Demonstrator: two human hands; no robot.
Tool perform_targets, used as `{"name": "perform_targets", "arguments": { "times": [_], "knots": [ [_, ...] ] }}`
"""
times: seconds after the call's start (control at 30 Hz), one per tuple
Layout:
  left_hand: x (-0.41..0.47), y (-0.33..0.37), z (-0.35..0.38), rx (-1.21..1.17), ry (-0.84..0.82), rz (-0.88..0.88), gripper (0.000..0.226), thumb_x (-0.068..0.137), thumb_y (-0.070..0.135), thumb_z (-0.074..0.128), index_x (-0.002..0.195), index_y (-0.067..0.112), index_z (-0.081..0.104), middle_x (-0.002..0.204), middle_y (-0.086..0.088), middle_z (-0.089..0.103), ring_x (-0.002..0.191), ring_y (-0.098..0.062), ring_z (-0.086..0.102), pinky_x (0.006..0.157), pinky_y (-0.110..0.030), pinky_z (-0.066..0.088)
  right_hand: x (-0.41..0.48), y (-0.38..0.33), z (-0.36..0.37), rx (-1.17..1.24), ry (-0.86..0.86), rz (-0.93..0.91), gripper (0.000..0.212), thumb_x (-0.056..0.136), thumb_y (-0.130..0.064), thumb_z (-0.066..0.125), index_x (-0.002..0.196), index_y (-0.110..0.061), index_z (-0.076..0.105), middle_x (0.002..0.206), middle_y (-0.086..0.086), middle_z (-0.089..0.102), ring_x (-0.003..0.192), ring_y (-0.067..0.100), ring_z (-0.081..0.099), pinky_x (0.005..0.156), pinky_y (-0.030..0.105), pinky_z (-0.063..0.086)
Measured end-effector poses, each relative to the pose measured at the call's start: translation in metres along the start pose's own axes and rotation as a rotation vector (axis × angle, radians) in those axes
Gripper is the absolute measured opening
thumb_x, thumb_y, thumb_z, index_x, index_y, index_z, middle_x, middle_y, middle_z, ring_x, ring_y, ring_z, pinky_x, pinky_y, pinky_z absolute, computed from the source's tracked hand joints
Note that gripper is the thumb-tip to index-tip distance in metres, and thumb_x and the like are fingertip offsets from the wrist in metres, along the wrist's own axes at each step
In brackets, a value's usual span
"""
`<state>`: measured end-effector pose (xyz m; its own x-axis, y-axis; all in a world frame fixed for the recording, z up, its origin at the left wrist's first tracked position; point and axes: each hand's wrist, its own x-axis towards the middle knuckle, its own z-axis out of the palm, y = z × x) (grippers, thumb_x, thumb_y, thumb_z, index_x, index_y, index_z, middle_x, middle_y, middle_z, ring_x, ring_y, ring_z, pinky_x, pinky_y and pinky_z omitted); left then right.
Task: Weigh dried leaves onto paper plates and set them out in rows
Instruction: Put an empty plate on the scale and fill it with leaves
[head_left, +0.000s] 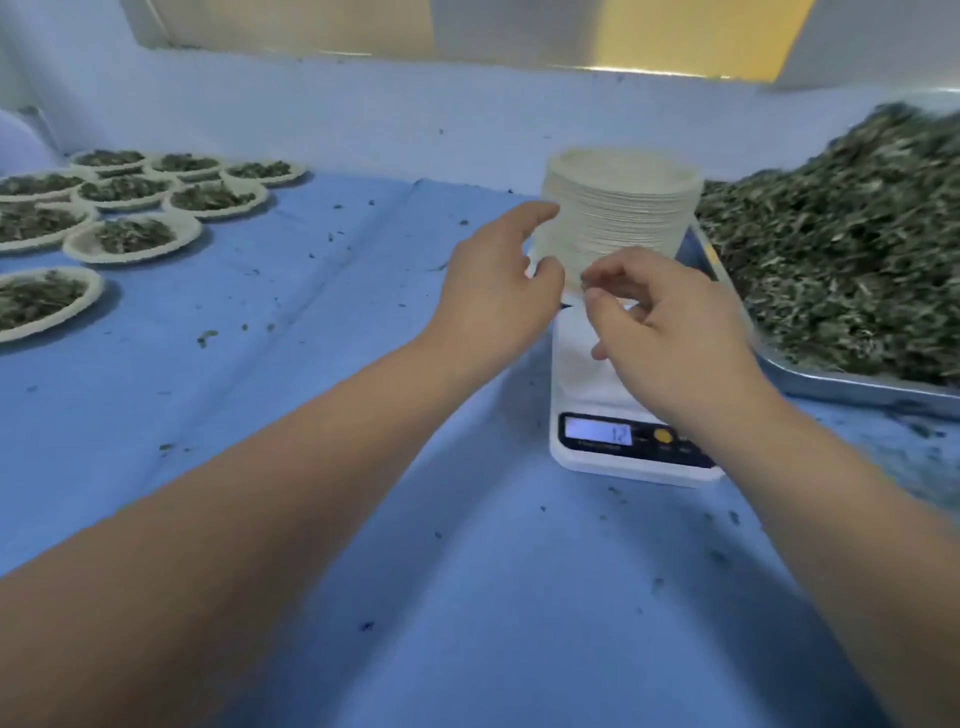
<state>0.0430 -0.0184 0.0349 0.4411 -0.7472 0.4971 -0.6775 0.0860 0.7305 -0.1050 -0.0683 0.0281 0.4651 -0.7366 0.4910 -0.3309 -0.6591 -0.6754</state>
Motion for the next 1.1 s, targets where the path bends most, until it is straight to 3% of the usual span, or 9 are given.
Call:
{"name": "perform_targets", "arguments": {
  "times": [0.13, 0.23, 0.3, 0.43, 0.5, 0.6, 0.87, 1.03, 1.1],
  "knots": [
    [0.038, 0.019, 0.032, 0.218, -0.027, 0.209, 0.053, 0.098, 0.004, 0.052, 0.149, 0.013, 0.052, 0.160, -0.001, 0.046, 0.145, -0.016, 0.044, 0.114, -0.013, 0.024, -0.005, 0.050, -0.046, -0.070, 0.120, 0.061, 0.013, 0.091, -0.028, 0.058, 0.096, -0.030, 0.070, 0.082, -0.018, 0.069, 0.069, 0.011, 0.069, 0.079, 0.044, 0.058],
    [0.066, 0.029, 0.054, 0.427, -0.121, 0.335, 0.051, 0.101, 0.001, 0.042, 0.151, 0.010, 0.049, 0.163, -0.006, 0.040, 0.153, -0.022, 0.032, 0.120, -0.031, 0.025, -0.010, 0.081, -0.064, -0.126, 0.199, 0.076, 0.013, 0.091, -0.024, 0.059, 0.095, -0.027, 0.070, 0.067, -0.020, 0.061, 0.064, 0.005, 0.061, 0.074, 0.038, 0.057],
    [0.085, 0.033, 0.063, 0.592, -0.142, 0.363, 0.049, 0.100, -0.001, 0.040, 0.145, 0.010, 0.055, 0.155, -0.008, 0.050, 0.144, -0.028, 0.044, 0.113, -0.042, 0.038, -0.012, 0.093, -0.068, -0.134, 0.215, 0.069, 0.011, 0.092, -0.022, 0.060, 0.094, -0.025, 0.071, 0.063, -0.020, 0.057, 0.060, 0.006, 0.057, 0.071, 0.037, 0.056],
    [0.099, 0.035, 0.072, 0.779, -0.196, 0.380, 0.043, 0.092, -0.003, 0.042, 0.123, 0.013, 0.067, 0.125, -0.010, 0.069, 0.112, -0.037, 0.058, 0.087, -0.043, 0.046, -0.013, 0.103, -0.073, -0.163, 0.206, 0.033, 0.011, 0.092, -0.021, 0.060, 0.092, -0.024, 0.070, 0.057, -0.016, 0.053, 0.061, 0.016, 0.058, 0.067, 0.039, 0.056],
    [0.101, 0.036, 0.073, 0.859, -0.214, 0.425, 0.032, 0.090, -0.003, 0.044, 0.110, 0.010, 0.064, 0.107, -0.012, 0.067, 0.093, -0.035, 0.054, 0.073, -0.040, 0.040, -0.012, 0.104, -0.074, -0.176, 0.217, 0.016, 0.011, 0.091, -0.020, 0.059, 0.092, -0.022, 0.070, 0.059, -0.011, 0.056, 0.061, 0.022, 0.059, 0.065, 0.041, 0.056],
    [0.105, 0.042, 0.073, 0.972, -0.252, 0.482, 0.026, 0.088, -0.005, 0.047, 0.105, 0.009, 0.060, 0.087, -0.009, 0.053, 0.081, -0.031, 0.044, 0.068, -0.039, 0.034, -0.009, 0.105, -0.073, -0.175, 0.248, 0.011, 0.012, 0.090, -0.019, 0.058, 0.091, -0.021, 0.070, 0.062, -0.008, 0.060, 0.062, 0.023, 0.060, 0.065, 0.041, 0.055],
    [0.107, 0.046, 0.070, 1.148, -0.318, 0.587, 0.026, 0.090, -0.005, 0.046, 0.113, 0.005, 0.053, 0.095, -0.013, 0.059, 0.077, -0.031, 0.043, 0.065, -0.039, 0.031, -0.010, 0.107, -0.071, -0.176, 0.240, -0.014, 0.014, 0.090, -0.018, 0.057, 0.093, -0.020, 0.071, 0.061, -0.011, 0.058, 0.061, 0.022, 0.059, 0.065, 0.041, 0.055],
    [0.112, 0.045, 0.069, 1.168, -0.327, 0.625, 0.017, 0.088, -0.004, 0.048, 0.095, 0.009, 0.041, 0.073, -0.005, 0.039, 0.069, -0.031, 0.042, 0.060, -0.038, 0.032, -0.010, 0.106, -0.071, -0.180, 0.225, -0.025, 0.015, 0.089, -0.019, 0.056, 0.092, -0.021, 0.071, 0.059, -0.017, 0.053, 0.061, 0.019, 0.059, 0.065, 0.040, 0.056],
    [0.114, 0.044, 0.070, 1.174, -0.327, 0.638, 0.024, 0.088, -0.005, 0.048, 0.109, 0.007, 0.046, 0.076, -0.009, 0.047, 0.066, -0.031, 0.042, 0.055, -0.036, 0.029, -0.010, 0.106, -0.072, -0.176, 0.220, -0.021, 0.015, 0.089, -0.020, 0.056, 0.092, -0.021, 0.071, 0.058, -0.018, 0.051, 0.061, 0.019, 0.059, 0.066, 0.040, 0.056]
  ]
}}
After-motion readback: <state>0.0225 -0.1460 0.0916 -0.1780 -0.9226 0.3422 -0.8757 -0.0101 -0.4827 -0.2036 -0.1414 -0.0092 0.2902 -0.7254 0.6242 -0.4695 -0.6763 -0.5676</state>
